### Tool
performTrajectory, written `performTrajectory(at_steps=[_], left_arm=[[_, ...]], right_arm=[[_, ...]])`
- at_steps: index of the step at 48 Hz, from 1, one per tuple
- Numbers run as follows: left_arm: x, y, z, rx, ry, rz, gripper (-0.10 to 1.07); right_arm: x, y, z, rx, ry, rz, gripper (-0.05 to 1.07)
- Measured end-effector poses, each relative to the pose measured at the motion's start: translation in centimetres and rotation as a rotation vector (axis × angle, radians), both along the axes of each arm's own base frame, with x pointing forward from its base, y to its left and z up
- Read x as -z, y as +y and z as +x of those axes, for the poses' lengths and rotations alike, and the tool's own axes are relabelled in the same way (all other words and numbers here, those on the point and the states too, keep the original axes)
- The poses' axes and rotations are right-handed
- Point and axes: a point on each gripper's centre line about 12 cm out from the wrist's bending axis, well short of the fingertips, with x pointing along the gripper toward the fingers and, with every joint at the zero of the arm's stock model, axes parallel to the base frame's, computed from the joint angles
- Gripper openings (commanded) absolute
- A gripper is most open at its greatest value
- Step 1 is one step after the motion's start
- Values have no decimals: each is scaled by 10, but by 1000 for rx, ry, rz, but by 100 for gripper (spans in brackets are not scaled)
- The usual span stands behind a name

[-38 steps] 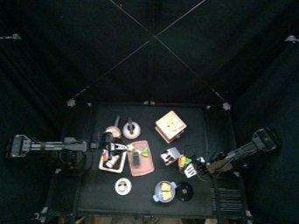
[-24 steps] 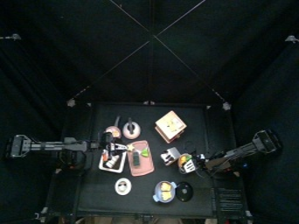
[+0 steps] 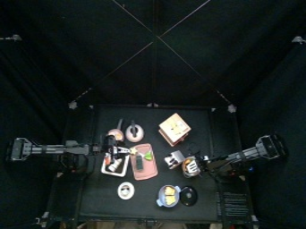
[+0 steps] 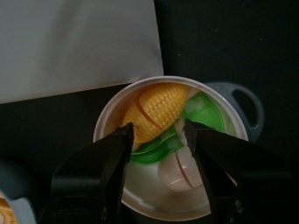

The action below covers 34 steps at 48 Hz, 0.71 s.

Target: Grab corn

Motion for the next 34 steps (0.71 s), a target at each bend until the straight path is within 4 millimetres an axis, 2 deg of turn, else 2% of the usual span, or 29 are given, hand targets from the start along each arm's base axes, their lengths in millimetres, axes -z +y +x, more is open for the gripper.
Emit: performTrajectory(at_steps=[34], left_arm=[[0,0,0,0,0,0,84]], right_arm=[[19,-1,6,-4,48,3,89]])
